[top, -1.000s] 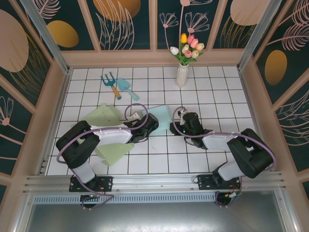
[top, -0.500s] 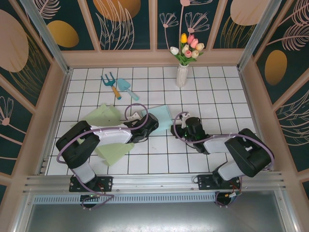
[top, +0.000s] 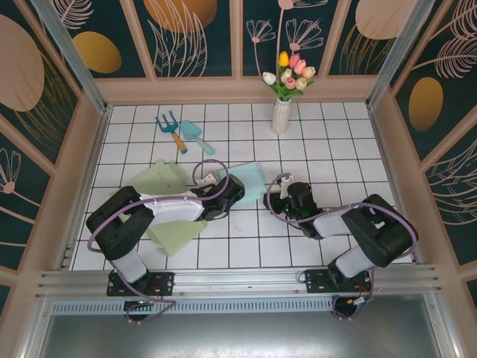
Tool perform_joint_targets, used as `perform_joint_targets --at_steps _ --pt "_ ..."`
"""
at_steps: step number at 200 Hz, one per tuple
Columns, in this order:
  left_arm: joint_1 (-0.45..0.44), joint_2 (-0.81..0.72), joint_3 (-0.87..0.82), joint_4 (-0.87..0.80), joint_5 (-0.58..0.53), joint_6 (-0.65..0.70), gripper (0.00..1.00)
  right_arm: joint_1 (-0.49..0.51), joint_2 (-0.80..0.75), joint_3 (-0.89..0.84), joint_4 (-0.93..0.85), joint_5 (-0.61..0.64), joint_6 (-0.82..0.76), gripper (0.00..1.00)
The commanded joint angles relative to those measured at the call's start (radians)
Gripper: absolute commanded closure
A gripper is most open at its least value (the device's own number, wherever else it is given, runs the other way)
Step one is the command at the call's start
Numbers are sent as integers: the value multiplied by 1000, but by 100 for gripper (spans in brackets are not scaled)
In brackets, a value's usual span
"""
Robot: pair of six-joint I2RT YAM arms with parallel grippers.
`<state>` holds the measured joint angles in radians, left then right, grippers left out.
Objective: Fold the paper box
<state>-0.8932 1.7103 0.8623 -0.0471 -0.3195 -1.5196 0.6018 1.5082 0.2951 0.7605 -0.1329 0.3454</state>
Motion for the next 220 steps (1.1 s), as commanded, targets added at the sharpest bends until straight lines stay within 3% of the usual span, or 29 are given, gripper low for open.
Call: perform_joint_targets --at_steps 1,102,180,220 --pt "15 66 -42 -224 17 30 45 -1 -20 -14 31 -64 -14 76" --pt "18 56 -38 -240 10 35 44 -4 -23 2 -7 -57 -31 76" --pt "18 58 -43 -234 22 50 44 -9 32 -18 102 -61 -70 76" --pt "19 62 -45 -231 35 68 44 -47 87 -72 276 -125 -96 76"
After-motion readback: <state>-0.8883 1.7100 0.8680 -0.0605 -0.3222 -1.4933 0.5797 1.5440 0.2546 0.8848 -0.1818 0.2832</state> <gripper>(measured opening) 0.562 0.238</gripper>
